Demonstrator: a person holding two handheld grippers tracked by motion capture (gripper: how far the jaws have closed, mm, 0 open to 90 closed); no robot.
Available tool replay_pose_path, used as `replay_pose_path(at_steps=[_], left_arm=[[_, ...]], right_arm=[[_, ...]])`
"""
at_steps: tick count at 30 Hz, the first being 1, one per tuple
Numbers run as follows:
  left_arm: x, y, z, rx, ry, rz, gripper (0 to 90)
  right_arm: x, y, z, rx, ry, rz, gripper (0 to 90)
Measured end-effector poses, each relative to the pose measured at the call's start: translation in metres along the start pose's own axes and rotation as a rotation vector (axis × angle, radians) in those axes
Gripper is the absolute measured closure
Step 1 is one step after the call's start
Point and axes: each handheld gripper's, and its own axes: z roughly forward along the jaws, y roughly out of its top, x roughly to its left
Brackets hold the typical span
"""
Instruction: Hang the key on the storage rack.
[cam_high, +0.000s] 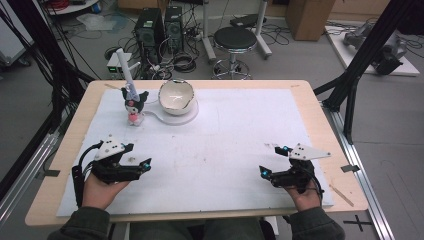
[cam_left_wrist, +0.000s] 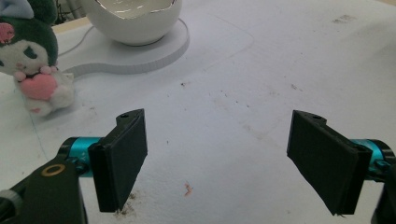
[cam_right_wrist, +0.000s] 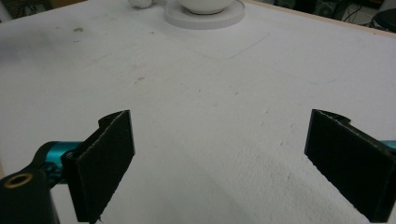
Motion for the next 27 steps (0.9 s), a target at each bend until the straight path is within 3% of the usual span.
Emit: replay_pose_path(at_steps=[12,27], left_arm=[[-0.006,-0.008,-0.008,0.003,0.01,0.02,20.5],[-0.009,-0.019,-0.018,-0.006,0.018,0.012,20.6]], right_arm=[[0.0,0.0,0.0,-0.001,0.0,0.001,7.5],[-0.001,-0.001,0.0,0.003,-0.001,-0.002,7.5]])
